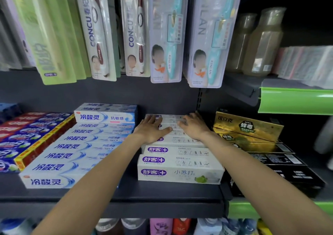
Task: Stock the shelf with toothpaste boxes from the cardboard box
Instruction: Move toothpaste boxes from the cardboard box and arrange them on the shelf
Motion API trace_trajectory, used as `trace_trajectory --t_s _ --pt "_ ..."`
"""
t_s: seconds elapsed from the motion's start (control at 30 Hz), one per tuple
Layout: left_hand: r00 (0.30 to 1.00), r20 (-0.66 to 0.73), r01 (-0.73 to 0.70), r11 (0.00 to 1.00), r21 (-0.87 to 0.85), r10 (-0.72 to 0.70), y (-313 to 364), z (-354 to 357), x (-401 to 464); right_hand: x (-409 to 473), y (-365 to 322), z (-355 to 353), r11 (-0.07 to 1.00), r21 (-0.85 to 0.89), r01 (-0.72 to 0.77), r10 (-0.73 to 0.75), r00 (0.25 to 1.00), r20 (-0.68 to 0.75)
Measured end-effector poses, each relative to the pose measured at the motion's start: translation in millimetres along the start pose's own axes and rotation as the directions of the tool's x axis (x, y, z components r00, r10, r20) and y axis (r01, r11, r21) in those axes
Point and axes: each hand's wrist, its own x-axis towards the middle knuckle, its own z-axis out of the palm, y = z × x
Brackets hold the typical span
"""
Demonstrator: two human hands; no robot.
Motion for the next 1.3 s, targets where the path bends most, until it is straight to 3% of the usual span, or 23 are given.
trace_trajectory --t_s 0.1,0.23,0.3,0.33,0.4,0.47,0.6,0.87,1.0,1.1,1.3 --pt "0.990 -0.125 -0.052 0.995 0.082 0.063 4.7 -2.8 -11.3 -27.6 -8.4 -15.7 0.996 -0.042 0.082 -0.082 0.997 -0.001" --pt "0.955 -0.261 -0.151 0.988 -0.012 0.143 14.4 -14.4 -56.0 -96.2 -4.8 -45.8 0.989 -0.053 0.138 -0.141 0.988 -0.055" --pt "0.949 -0.204 -0.253 0.966 -0.043 0.240 17.3 -17.6 -83.6 -129.3 5.9 -52.9 0.987 -0.114 0.117 -0.124 0.991 -0.055" --pt "0.955 -0.112 -0.282 0.957 -0.061 0.275 18.3 -18.0 -97.2 -143.0 10.3 -52.4 0.983 -0.132 0.125 -0.132 0.990 -0.047" --pt "0.954 0.100 -0.282 0.959 -0.034 0.284 20.6 -16.4 -115.9 -158.9 13.5 -44.5 0.978 -0.134 0.160 -0.159 0.987 0.018" --pt "0.946 0.186 -0.277 0.959 0.049 0.264 20.4 -7.7 -123.2 -165.1 8.5 -29.6 0.978 -0.139 0.153 -0.137 0.984 0.116" --pt "0.950 0.052 -0.311 0.946 0.088 0.308 15.8 6.6 -127.5 -170.1 -10.0 -6.3 0.968 -0.201 0.148 -0.137 0.988 0.068" --pt "0.955 -0.091 -0.271 0.956 0.114 0.282 10.3 14.9 -121.0 -160.4 -10.7 -7.1 0.982 -0.062 0.181 -0.180 0.983 0.023" --pt "0.958 -0.111 -0.257 0.964 0.067 0.263 6.9 15.1 -114.7 -136.6 -6.1 -7.7 0.998 0.048 0.027 -0.023 0.997 -0.078" --pt "0.975 -0.082 -0.215 0.973 -0.079 0.208 4.7 9.5 -110.9 -110.1 -6.2 -9.1 0.997 0.033 -0.069 0.070 0.997 -0.025" --pt "0.966 0.152 -0.211 0.977 -0.012 0.211 5.6 -8.1 -88.1 -75.9 -5.9 -9.2 0.991 0.052 -0.124 0.123 0.992 0.022"
